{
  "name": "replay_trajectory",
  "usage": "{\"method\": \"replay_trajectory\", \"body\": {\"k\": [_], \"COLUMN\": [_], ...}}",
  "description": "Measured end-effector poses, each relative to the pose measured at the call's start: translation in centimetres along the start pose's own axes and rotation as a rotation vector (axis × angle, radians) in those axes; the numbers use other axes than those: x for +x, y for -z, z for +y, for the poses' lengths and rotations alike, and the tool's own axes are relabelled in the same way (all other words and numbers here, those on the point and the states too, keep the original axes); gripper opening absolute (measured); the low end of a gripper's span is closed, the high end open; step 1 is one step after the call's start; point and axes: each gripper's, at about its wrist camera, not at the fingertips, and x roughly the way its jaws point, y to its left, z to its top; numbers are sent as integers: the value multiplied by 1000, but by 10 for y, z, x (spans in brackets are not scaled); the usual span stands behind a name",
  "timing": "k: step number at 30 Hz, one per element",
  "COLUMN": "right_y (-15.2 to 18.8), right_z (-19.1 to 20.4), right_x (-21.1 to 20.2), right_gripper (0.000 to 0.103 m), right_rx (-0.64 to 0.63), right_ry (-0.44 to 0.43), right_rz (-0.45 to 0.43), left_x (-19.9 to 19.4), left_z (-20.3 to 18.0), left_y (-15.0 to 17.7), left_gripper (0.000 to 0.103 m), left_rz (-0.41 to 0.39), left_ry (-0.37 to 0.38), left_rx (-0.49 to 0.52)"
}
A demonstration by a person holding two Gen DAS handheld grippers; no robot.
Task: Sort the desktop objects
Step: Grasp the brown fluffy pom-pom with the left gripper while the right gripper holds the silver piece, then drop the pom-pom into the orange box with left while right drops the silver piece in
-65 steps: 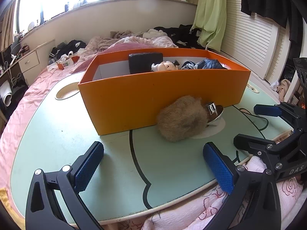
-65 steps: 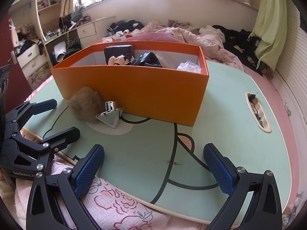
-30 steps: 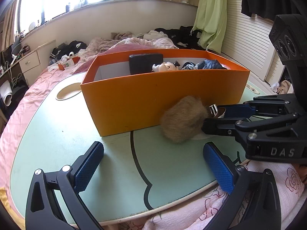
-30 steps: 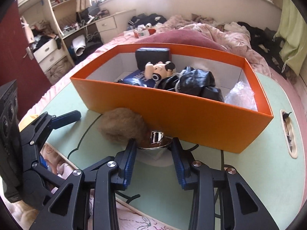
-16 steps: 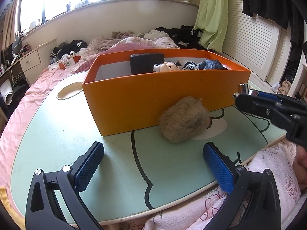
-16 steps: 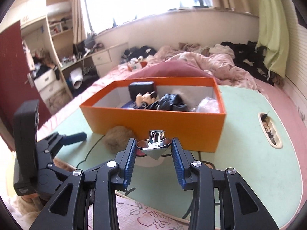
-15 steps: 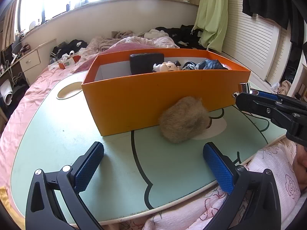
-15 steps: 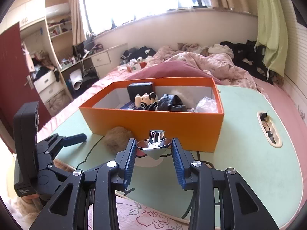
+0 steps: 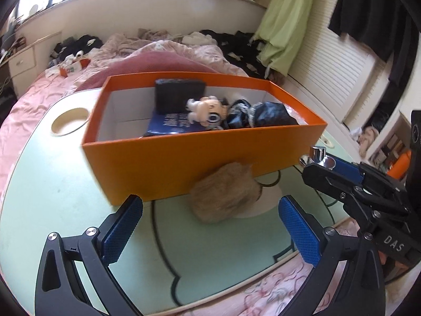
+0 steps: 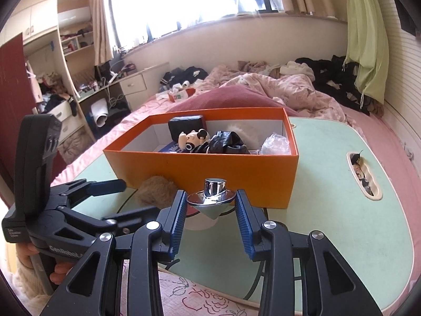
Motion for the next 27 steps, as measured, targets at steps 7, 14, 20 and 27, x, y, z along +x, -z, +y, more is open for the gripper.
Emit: {"method": "replay_trajectory", "body": {"k": [7, 14, 20, 27], "right_y": [1, -1, -24, -70], "right_z": [-9, -2, 6, 10], "right_x": [-1, -9, -21, 17], "right_gripper": [37, 36, 36, 36], "right_rx": [44, 27, -14, -17], "right_ry": [-12, 8, 21, 25], "right_rz": [4, -23, -78, -54], "left_x": [12, -5, -52, -27], "left_z": [-6, -7, 2, 24], "left_y": [-5, 10, -15, -80], "left_gripper": [71, 44, 44, 44], "left_rz": [46, 11, -127, -98], "left_ry": [-30, 1, 10, -10], "left_rx": [1, 21, 13, -54]}}
